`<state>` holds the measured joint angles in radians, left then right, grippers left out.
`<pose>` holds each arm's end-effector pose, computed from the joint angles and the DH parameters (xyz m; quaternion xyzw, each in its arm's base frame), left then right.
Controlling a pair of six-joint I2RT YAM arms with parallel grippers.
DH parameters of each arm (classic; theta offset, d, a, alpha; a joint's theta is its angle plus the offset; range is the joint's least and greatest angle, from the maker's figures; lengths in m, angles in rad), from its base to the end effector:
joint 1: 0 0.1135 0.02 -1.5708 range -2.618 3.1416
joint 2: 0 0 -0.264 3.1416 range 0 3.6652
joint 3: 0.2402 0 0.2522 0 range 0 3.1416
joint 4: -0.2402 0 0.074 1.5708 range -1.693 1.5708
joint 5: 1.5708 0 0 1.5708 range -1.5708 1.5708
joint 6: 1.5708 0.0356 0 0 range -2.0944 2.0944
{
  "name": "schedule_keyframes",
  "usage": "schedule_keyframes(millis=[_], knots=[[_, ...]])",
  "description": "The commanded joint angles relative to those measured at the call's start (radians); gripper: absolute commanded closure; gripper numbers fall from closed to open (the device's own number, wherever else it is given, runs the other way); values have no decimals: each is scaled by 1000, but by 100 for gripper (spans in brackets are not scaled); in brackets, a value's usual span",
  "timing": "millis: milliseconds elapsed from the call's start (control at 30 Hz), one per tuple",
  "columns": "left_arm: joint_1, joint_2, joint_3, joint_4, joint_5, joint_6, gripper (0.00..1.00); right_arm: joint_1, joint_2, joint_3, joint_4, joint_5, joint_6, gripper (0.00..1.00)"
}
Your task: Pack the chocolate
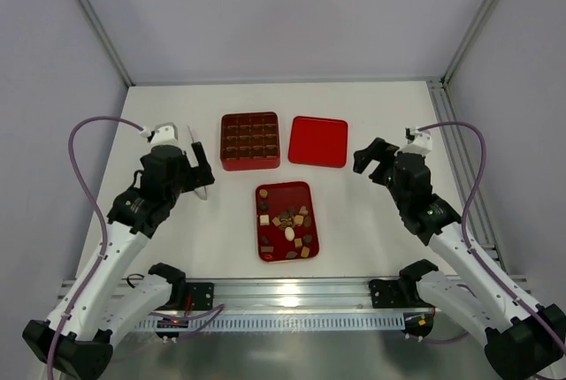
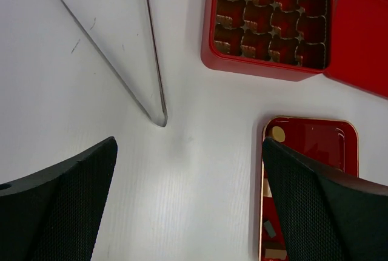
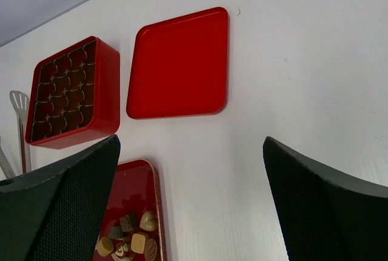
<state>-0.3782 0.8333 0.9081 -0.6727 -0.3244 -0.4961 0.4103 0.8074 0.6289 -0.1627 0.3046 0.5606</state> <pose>0.1634 -0.0527 0.3264 -0.1268 0.8664 -0.0660 0.4784 0.1793 0.0664 0.2837 0.1479 0.7986 0.1564 0.5621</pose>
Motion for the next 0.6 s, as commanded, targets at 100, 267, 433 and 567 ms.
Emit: schedule_keyframes(millis=[100,267,433,567], knots=[[-2,3,-3,-27,-129,-45,0,2,-17,31,-4,7,-16,0],[-2,102,26,-74,-209,-100,0,2,-16,28,-6,-36,-39,0],[28,233,40,-56,-179,-151,0,2,-4,14,22,-93,-33,0],[117,366,55,5,-82,-176,0,2,4,6,31,-133,-33,0]])
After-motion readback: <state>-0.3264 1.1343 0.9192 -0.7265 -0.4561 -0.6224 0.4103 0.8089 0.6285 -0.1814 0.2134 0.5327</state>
